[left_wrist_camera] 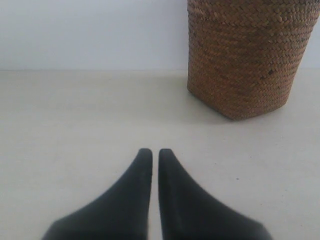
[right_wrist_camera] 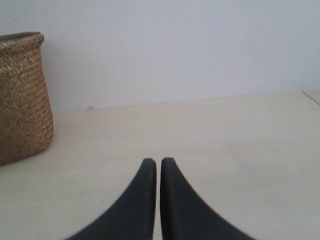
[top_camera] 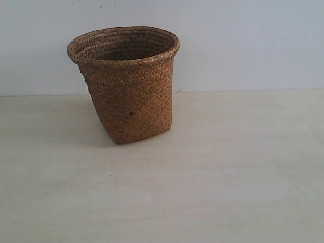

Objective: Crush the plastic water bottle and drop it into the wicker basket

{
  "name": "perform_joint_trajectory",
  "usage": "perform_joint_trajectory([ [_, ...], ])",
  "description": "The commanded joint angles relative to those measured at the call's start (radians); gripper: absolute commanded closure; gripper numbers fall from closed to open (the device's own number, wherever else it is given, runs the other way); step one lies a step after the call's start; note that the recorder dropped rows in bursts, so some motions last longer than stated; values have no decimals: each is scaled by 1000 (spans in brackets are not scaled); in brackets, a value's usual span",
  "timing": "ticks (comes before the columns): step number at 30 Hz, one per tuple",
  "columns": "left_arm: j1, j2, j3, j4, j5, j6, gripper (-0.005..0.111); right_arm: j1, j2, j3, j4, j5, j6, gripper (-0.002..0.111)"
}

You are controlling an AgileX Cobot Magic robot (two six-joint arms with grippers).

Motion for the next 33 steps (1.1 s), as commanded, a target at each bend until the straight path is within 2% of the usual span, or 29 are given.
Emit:
perform_joint_trajectory([
  [1, 2, -3, 4, 3, 2, -11, 103, -6, -7, -1, -11, 84, -46, 108],
  [33, 2, -3, 4, 3, 2, -11, 103, -6, -7, -1, -11, 112, -44, 108],
])
